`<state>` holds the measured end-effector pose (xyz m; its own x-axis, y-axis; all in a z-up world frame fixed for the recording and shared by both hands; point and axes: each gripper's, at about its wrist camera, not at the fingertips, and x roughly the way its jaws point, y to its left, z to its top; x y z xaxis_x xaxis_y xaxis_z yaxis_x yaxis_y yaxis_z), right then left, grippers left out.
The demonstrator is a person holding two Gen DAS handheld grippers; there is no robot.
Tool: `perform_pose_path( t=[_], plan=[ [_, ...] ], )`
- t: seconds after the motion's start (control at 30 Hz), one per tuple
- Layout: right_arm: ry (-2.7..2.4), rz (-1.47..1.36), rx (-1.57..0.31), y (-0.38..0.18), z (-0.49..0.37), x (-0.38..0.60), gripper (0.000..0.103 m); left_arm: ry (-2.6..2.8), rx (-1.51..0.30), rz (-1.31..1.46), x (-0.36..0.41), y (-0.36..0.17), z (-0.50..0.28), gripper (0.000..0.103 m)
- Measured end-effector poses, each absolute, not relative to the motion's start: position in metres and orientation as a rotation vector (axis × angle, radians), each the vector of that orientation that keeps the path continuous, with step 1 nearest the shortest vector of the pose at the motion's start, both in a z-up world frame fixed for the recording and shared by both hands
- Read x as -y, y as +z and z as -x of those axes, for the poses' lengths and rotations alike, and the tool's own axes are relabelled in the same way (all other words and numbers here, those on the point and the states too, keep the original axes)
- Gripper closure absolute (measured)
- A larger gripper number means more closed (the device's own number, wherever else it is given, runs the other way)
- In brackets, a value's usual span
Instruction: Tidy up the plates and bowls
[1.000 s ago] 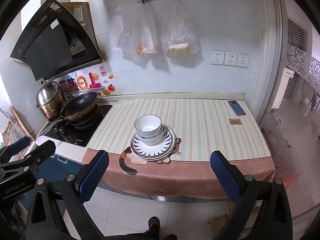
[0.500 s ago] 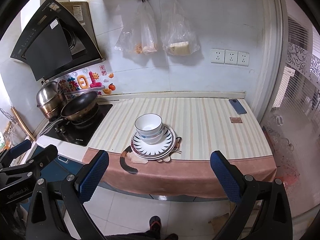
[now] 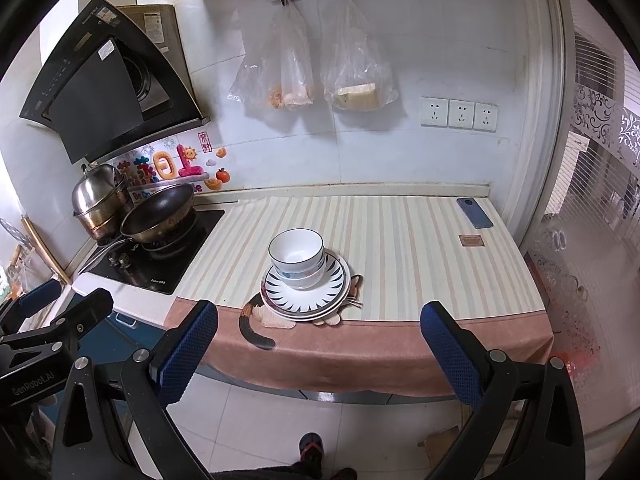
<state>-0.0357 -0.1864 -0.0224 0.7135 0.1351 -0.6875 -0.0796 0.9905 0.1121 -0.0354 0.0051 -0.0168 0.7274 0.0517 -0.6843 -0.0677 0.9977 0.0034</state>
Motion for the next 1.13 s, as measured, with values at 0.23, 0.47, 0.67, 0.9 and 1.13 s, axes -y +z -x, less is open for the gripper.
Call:
perform_pose_path(
  t=[0.23,0.47,0.67,0.9,1.13],
  plan=[
    [0.115,-0.078,-0.765,-0.0221,0.0366,0.1853,0.0,0.062,-0.757,0.02,-0.0073,-0.0169,0.034,0.001],
    [0.114,-0.078,-0.765,-0.0217,0.0362,0.1844,0.0,0.06,-0.758,0.019,-0.0073,-0.0171,0.0337,0.001],
    [0.11,-0.08,-0.764,-0.0198,0.0381,0.1835,0.0,0.057,-0.753,0.017,-0.0111,-0.0164,0.0334,0.001],
    [0.109,-0.074,-0.767,-0.0197,0.0403,0.1797,0.0,0.055,-0.752,0.015,-0.0125,-0.0164,0.0328,0.001],
    [0.108,-0.071,-0.764,-0.0194,0.0434,0.1767,0.0,0.062,-0.751,0.019,-0.0127,-0.0164,0.0356,0.001]
  ],
)
